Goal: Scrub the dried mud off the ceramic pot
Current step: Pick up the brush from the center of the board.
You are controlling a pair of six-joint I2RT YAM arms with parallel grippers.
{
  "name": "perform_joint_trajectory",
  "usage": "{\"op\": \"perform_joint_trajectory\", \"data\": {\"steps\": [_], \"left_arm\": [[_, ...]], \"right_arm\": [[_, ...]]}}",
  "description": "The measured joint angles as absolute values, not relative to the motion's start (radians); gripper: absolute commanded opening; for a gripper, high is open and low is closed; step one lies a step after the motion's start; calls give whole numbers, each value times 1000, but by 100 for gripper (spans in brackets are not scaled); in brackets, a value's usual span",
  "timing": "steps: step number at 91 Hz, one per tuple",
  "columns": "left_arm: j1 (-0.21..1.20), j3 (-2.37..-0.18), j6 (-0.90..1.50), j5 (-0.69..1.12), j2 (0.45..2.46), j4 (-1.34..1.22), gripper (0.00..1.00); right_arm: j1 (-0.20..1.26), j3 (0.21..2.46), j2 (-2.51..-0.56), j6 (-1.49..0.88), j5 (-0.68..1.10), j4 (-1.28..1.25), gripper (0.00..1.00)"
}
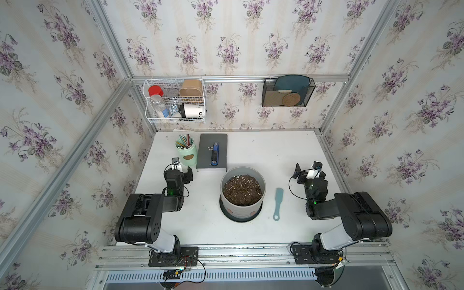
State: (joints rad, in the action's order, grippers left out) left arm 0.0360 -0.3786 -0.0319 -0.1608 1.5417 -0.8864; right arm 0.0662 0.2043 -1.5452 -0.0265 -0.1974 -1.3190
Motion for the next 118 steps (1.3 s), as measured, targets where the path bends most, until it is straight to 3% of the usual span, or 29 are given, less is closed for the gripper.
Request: {"op": "perform_joint_trajectory", "data": {"steps": [31,41,47,62,72,82,93,103,111,118], "left_arm": [[36,-379,-32,-161,1542,-886,93],[36,-379,-32,-161,1536,-883,88],[40,-416,-32,-165,1478,-765,89],[45,-697,51,-260,1278,-436,80],[46,-891,194,-257,1206,-181,68],[118,-979,318,-183,1156,17,67],[277,-1002,395,-131,1102,189,66],[376,-993,457,-105,1052,279,65],[405,-988,506,-72,1026,327,63],[410,-999,539,-52,1020,355,62]], "right_arm": [[66,204,-1545,-27,-197,-1319,100],[66,204,-1534,-27,-200,-1312,100],[71,206,-1459,-31,-232,-1245,100],[73,433,-1121,-152,-359,-855,100],[45,500,-995,-365,-393,-635,100],[33,660,-1047,-512,-365,-246,100],[159,861,-1145,-663,-421,109,100],[280,852,-1141,-751,-491,374,99],[327,809,-1082,-774,-461,497,85],[367,794,-1080,-800,-414,579,81]]}}
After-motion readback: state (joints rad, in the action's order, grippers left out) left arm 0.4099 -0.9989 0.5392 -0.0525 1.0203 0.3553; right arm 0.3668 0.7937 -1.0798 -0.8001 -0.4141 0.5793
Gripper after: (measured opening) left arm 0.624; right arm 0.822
